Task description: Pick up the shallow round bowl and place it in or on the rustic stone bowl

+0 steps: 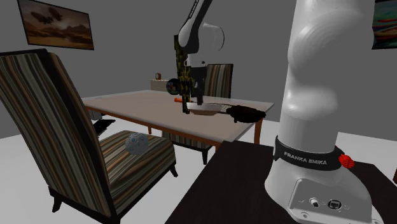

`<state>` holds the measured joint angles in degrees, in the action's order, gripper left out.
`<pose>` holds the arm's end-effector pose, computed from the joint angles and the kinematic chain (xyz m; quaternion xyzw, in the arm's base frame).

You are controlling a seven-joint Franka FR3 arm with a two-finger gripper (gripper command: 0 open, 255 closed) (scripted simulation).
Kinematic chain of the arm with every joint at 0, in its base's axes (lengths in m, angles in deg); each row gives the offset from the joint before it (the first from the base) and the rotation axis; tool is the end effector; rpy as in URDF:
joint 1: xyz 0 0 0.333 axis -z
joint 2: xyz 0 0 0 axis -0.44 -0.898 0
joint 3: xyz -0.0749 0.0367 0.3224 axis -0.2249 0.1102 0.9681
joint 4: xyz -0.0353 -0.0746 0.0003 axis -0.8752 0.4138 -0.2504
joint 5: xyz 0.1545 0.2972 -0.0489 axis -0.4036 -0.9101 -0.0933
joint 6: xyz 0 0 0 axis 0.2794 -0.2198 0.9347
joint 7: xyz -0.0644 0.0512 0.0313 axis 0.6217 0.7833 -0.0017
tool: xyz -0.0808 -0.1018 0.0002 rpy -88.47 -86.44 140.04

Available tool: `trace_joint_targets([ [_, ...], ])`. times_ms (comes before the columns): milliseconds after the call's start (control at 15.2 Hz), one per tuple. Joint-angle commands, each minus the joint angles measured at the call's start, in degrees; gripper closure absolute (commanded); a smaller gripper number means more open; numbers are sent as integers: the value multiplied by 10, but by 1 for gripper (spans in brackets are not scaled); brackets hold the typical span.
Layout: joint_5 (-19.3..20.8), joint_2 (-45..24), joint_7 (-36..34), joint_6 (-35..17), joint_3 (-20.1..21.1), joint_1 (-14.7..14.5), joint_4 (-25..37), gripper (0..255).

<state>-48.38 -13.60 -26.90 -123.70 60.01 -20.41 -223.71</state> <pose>0.3646 -0.2571 0.3462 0.9963 0.0785 -0.0175 0.0314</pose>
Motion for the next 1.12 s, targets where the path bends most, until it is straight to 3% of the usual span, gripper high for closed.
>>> trace_joint_targets([
  [0, 7, 13, -5, 17, 1, 0, 5, 255],
  [1056, 40, 96, -25, 146, 13, 2, 58, 255],
])
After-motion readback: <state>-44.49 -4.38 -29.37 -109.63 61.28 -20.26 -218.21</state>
